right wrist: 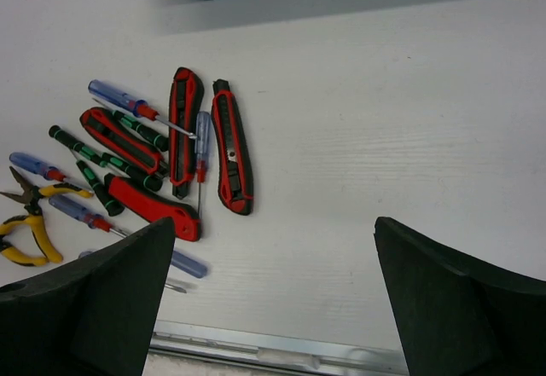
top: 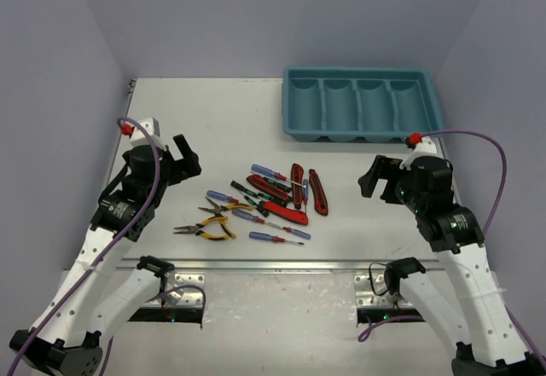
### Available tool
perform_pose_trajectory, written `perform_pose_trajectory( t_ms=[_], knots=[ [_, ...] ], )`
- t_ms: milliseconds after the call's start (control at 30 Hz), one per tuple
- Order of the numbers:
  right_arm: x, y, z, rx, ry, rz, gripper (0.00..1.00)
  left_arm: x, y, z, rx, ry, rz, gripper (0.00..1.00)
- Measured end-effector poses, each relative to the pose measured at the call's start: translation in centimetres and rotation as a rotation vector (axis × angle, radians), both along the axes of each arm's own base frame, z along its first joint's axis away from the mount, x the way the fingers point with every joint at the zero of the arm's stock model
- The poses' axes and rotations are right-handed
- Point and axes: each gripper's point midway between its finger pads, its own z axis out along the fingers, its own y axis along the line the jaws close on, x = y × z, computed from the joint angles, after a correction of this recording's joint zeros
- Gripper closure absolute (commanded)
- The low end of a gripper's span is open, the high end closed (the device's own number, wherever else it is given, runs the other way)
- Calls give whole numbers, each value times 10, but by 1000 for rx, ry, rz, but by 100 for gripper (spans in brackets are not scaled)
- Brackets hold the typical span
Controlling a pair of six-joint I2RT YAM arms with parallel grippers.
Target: Sort the tools into containers
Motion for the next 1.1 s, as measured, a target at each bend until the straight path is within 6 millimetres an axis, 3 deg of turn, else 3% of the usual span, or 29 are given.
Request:
perform_pose_trajectory(
  t_ms=[133,267,367,533,700,1100],
  knots=[
    [1,1,-1,1,6,6,1,0,-2,0,-4,-2,-7,0],
    [4,25,1,65,7,119,1,0,-5,0,-10,-1,-25,0],
    [11,43,-11,110,74,195,1,0,-7,0,-14,0,-37,0],
    [22,69,-70,10,308,244,4,1,-10,0,-20,-3,-52,0],
    [26,86,-118,-163,451,270,25,1,-12,0,-24,-2,-62,0],
    [30,98,-207,-327,649,289,36,3,-17,-2,-24,-2,-93,0]
  ],
)
